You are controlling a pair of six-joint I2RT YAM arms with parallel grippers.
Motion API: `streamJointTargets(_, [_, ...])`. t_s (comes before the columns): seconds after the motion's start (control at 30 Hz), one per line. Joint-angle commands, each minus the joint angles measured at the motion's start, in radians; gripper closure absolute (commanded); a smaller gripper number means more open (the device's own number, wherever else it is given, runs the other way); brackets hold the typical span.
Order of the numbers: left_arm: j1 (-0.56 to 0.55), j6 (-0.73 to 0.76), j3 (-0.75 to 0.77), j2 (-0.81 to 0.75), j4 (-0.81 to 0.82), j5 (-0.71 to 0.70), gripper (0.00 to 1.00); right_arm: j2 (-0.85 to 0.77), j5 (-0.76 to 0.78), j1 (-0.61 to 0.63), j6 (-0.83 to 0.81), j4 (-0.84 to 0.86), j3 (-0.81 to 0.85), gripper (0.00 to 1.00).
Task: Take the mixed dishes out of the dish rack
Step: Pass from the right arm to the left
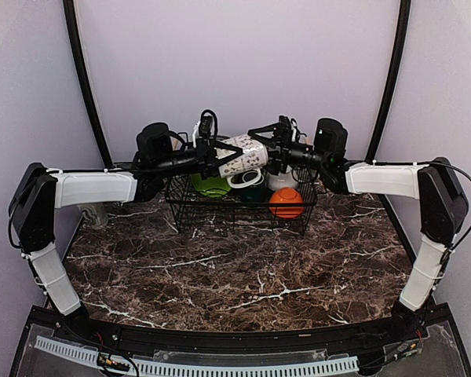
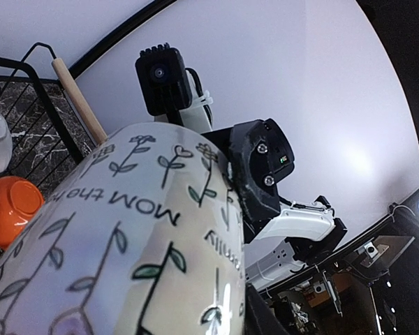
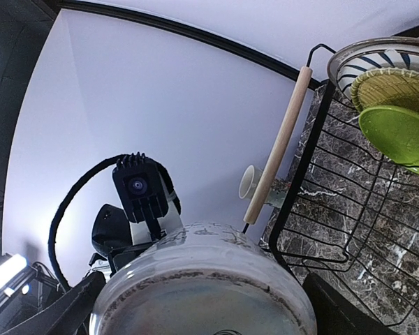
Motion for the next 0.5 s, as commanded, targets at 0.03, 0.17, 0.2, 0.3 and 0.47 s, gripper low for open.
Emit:
streamJointTargets(0.03, [-0.011,-0.013,0.026,-0.002,0.058,0.016,0.75,0.001,-0.029,0.007,0.055,0.208,0.004,1.00])
streamJointTargets(0.17, [-0.011,-0.032,0.023,-0.007,0.090,0.022,0.85,0.002,-0.032,0.005,0.052,0.207,-0.005,0.94])
streamJointTargets(0.2, [-0.011,-0.040,0.023,-0.010,0.100,0.024,0.87,0.003,-0.033,0.004,0.050,0.210,-0.008,0.91])
streamJointTargets(0.3, [-0.011,-0.040,0.022,-0.020,0.102,0.026,0.94,0.001,-0.036,-0.004,0.036,0.200,-0.016,0.82])
streamJointTargets(0.47, [-0.011,-0.032,0.024,-0.047,0.090,0.021,0.99,0.013,-0.050,-0.016,0.031,0.202,-0.022,0.59])
